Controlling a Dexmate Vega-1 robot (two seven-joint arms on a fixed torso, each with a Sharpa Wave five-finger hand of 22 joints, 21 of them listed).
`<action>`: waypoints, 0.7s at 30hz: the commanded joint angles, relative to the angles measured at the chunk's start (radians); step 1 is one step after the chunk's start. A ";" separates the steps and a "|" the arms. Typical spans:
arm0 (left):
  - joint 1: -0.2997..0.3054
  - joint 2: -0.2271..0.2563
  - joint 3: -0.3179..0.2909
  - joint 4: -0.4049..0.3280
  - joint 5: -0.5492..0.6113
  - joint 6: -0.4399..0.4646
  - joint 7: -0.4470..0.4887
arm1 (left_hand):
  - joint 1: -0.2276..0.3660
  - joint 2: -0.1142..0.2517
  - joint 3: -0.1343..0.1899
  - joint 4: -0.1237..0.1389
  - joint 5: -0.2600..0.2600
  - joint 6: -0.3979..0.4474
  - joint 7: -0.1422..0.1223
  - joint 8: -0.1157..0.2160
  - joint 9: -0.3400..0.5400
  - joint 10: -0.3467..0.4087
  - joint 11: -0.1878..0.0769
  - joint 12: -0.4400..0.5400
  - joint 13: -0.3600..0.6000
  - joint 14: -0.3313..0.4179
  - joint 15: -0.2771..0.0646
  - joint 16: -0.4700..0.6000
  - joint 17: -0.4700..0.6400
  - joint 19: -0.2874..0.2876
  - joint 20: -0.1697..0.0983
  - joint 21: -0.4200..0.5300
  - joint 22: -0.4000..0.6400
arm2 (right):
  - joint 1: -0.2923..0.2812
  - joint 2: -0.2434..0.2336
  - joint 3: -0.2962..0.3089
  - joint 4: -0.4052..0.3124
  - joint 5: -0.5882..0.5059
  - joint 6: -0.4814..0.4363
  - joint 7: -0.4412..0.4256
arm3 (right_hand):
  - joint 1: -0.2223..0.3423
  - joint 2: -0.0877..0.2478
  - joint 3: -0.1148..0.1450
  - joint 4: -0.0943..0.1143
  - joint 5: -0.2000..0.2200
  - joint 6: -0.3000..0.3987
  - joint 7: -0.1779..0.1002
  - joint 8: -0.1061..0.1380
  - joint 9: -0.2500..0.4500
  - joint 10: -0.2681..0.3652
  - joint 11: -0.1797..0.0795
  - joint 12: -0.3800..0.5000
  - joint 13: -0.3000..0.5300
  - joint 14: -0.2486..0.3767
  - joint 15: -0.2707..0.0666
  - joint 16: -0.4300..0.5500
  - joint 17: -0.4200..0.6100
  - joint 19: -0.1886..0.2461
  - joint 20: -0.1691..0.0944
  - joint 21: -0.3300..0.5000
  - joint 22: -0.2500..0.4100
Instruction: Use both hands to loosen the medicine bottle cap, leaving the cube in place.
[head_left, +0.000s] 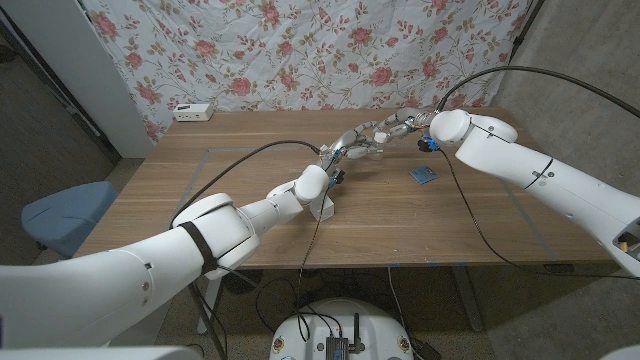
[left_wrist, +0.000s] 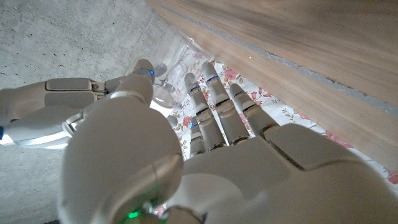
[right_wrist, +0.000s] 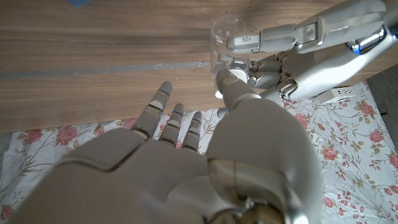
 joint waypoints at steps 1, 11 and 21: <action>0.003 0.004 0.003 -0.008 0.002 -0.005 0.008 | 0.002 0.006 0.008 0.002 0.006 0.008 -0.002 0.001 0.003 0.029 -0.018 0.006 0.005 0.010 -0.086 -0.001 0.001 -0.005 -0.002 0.001 0.002 | -0.010 -0.003 0.012 -0.004 0.006 0.010 0.001 | 0.007 -0.009 0.012 -0.001 0.005 0.020 0.029 -0.005 0.000 -0.002 -0.004 0.006 0.002 0.001 -0.007 0.008 0.005 0.005 -0.009 0.005 0.004; 0.022 0.021 -0.003 -0.047 0.017 -0.010 0.022 | 0.003 0.006 0.009 0.001 0.006 0.008 -0.002 0.001 0.003 0.030 -0.018 0.006 0.005 0.010 -0.087 -0.001 0.001 -0.005 -0.002 0.001 0.002 | -0.024 -0.013 0.019 -0.027 0.010 -0.003 -0.006 | 0.018 -0.011 0.021 -0.001 0.008 0.017 0.029 -0.009 0.000 -0.003 -0.004 0.006 0.002 0.001 -0.008 0.010 0.007 0.004 -0.009 0.006 0.004; 0.058 0.057 -0.020 -0.137 0.043 0.010 0.037 | 0.003 0.005 0.009 0.001 0.006 0.010 -0.002 0.001 0.003 0.030 -0.021 0.005 0.005 0.010 -0.087 -0.001 0.001 -0.004 -0.004 0.002 0.002 | -0.043 -0.033 0.031 -0.076 0.016 -0.040 -0.017 | 0.035 -0.031 0.023 -0.004 0.009 -0.037 0.032 -0.044 -0.006 -0.019 0.002 0.001 0.002 -0.006 0.002 0.011 0.008 -0.003 0.000 0.006 0.003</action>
